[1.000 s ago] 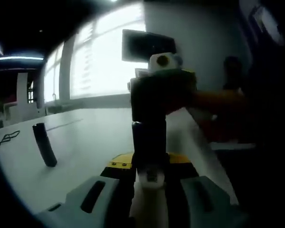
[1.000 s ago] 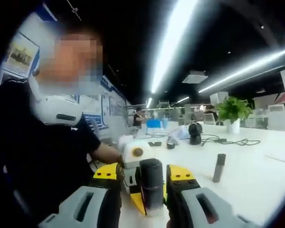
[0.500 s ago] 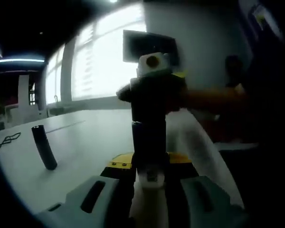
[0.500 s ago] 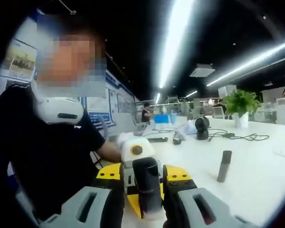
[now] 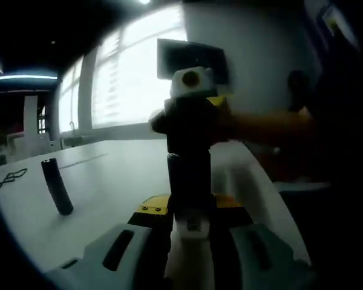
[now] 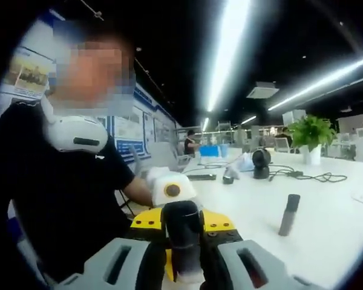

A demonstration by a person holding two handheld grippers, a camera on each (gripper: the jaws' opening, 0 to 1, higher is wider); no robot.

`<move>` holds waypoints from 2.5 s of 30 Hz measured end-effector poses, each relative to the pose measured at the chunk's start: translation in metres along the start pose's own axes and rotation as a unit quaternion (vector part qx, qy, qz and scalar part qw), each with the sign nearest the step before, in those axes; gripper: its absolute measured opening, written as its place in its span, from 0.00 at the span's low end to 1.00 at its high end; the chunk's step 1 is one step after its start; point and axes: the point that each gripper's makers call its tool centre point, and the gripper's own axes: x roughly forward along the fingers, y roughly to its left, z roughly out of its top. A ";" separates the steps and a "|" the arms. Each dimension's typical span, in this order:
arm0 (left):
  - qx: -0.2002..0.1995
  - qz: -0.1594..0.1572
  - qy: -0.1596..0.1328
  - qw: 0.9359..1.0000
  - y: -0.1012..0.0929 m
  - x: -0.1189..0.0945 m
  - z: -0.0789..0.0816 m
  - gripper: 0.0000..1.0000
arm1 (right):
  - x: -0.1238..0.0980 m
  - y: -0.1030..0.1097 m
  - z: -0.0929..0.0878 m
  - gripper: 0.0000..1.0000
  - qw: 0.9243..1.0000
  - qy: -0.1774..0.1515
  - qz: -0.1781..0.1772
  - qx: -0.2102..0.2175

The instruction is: Pick up cosmetic bottle twist off cap place on table pick up cap screw tight cap place on table

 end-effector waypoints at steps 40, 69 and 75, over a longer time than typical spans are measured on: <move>0.003 0.041 0.004 0.999 0.000 -0.008 -0.001 0.14 | 0.000 -0.004 0.000 0.15 0.948 -0.050 -0.313 -0.020; 0.003 0.056 0.006 0.998 0.002 -0.009 -0.001 0.14 | -0.017 -0.007 -0.003 0.15 0.818 -0.075 -0.570 -0.015; 0.003 0.064 0.007 0.998 0.003 -0.010 -0.001 0.14 | -0.015 -0.008 -0.003 0.15 0.802 -0.081 -0.591 -0.017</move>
